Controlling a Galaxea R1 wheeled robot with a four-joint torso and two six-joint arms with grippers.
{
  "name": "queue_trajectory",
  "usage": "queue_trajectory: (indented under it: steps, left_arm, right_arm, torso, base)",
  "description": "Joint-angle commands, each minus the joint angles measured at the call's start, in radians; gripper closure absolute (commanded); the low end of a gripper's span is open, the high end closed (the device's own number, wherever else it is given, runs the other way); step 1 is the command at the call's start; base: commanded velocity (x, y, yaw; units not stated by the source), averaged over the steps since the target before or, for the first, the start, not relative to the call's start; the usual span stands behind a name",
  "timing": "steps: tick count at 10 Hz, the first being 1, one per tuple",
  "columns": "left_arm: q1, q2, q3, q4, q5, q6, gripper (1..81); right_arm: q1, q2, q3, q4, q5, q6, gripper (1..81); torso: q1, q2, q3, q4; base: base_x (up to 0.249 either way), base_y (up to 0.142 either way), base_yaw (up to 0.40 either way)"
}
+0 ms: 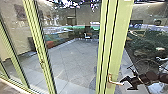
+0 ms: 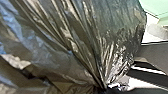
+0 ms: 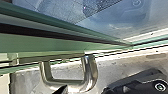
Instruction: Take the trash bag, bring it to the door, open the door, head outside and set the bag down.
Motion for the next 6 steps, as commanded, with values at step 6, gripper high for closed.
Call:
queue_trajectory:
  steps: [6]
  left_arm:
    - [-0.038, -0.008, 0.008, -0.008, 0.067, -0.003, 81.1]
  right_arm:
    - [0.036, 0.19, -0.251, -0.002, -0.073, 0.064, 1.0]
  torso:
    - [0.0, 0.0, 0.0, 0.0]
  base:
    - [0.0, 0.0, 0.0]
